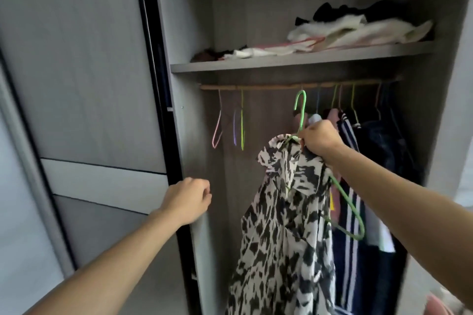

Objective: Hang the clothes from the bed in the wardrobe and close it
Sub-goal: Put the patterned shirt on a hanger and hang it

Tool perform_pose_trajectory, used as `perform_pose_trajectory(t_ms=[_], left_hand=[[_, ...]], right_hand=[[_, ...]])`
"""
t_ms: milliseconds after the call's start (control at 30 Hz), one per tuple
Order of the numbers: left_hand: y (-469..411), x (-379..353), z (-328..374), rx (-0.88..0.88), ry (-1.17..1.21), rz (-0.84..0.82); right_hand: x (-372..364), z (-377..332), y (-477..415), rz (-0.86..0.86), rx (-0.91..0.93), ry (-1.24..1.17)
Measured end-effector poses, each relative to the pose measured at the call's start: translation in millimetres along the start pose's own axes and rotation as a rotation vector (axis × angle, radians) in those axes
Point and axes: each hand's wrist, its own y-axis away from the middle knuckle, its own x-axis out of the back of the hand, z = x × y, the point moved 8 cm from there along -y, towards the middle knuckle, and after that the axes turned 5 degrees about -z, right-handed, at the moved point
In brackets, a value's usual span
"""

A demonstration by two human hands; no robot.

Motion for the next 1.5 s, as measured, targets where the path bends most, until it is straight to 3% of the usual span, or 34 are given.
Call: perform_pose_trajectory(t_ms=[100,233,533,800,967,1067,1133,1200,1267,1500], left_hand=[[-54,0,-13,-0.02,-0.038,0.032],[-135,-2,-20,-0.041,-0.046,0.045],[-239,-19,-37,-0.084,-0.016,0.097],[-300,-43,-55,-0.162,-0.017,0.05],[-314,-48,-68,-0.29,-0.081,0.031],[-319,-45,-81,-0.34,-0.093,0.051],[-321,-45,-87,-0.374,-0.092,0.063],[-321,-48,-91,-0.407,-0.097,0.069],[-319,-50,-96,-0.431,-0.108,0.075],[-317,-57,-102,-0.479,-0.09,0.052]], right_hand=[[-12,-27,-58,0.082,0.035,0.271],[-20,-47,-138,0.19,0.065,0.433],[-50,-23,-266,0.253,-0.025,0.501],[-80,11,-292,0.173,-0.126,0.735],[-93,-16,-283,0.342,-0.086,0.883],[-114,-63,-264,0.524,0.134,0.827],[-157,-79,-265,0.351,0.185,0.718],[-210,-72,-272,0.059,0.038,0.569],[-247,-57,-277,-0.087,-0.081,0.385],[-188,-85,-267,0.275,-0.066,0.324]])
